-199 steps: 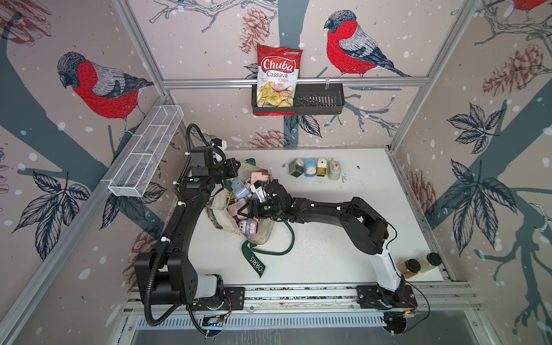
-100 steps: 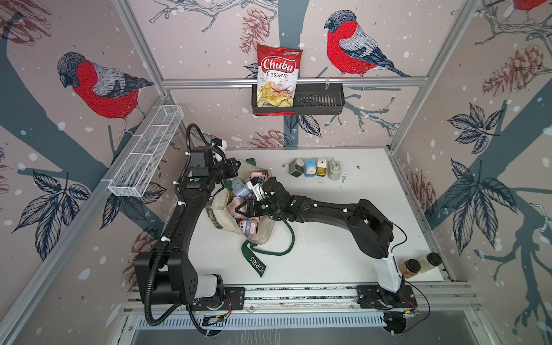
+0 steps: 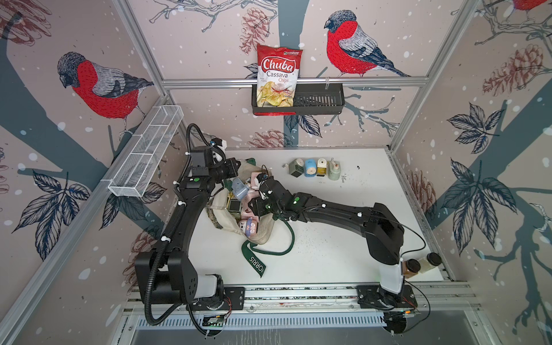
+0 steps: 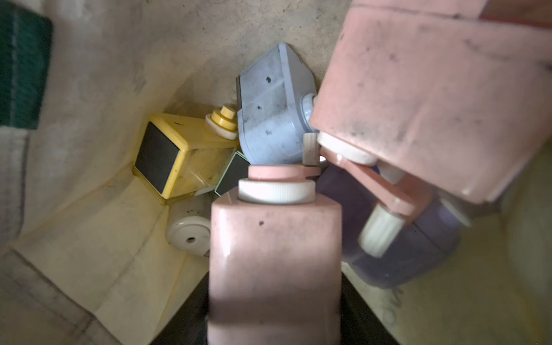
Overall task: Take out the pencil sharpeners from the tote bags
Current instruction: Pick up the pencil sharpener from the canvas bag.
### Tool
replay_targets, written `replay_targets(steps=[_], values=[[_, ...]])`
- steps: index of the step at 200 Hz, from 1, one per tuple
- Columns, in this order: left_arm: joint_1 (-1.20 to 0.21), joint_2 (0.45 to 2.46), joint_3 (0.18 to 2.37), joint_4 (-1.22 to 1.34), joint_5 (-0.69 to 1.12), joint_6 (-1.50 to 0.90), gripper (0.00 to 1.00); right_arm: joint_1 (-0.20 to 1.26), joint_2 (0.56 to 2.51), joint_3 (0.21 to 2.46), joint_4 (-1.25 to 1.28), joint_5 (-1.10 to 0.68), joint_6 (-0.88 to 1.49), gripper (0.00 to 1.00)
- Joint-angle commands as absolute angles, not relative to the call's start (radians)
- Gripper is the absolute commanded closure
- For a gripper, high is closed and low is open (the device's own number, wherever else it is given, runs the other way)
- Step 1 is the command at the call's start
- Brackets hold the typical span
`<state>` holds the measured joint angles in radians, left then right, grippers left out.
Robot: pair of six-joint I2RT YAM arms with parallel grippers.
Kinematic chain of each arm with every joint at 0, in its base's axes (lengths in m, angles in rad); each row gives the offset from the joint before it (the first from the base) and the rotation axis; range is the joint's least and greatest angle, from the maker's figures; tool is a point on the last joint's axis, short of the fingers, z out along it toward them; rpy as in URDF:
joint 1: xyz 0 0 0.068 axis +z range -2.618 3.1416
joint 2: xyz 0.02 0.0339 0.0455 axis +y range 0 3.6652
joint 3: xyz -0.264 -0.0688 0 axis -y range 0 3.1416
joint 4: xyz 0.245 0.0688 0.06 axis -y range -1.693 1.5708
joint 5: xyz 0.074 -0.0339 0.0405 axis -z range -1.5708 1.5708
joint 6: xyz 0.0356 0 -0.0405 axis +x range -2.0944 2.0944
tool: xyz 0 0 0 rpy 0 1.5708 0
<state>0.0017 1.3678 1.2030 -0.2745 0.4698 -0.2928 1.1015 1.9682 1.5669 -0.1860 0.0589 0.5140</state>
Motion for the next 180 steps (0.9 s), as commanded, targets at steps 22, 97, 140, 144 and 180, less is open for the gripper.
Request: replay_targets(steps=[22,97,140,144,180], values=[[0.004,1.365,1.210,-0.138,0.513,-0.306,1.00,1.132,1.982,1.621,-0.287,0.161,0.451,0.55],[0.004,1.370,1.211,-0.142,0.514,-0.304,1.00,1.157,2.141,1.801,-0.409,0.155,0.416,0.48],[0.003,1.368,1.211,-0.143,0.513,-0.304,1.00,1.158,2.184,1.823,-0.383,0.159,0.409,0.34],[0.002,1.368,1.210,-0.143,0.512,-0.304,1.00,1.157,2.185,1.822,-0.376,0.158,0.409,0.34],[0.003,1.368,1.212,-0.143,0.512,-0.304,1.00,1.157,2.200,1.819,-0.340,0.170,0.414,0.30]])
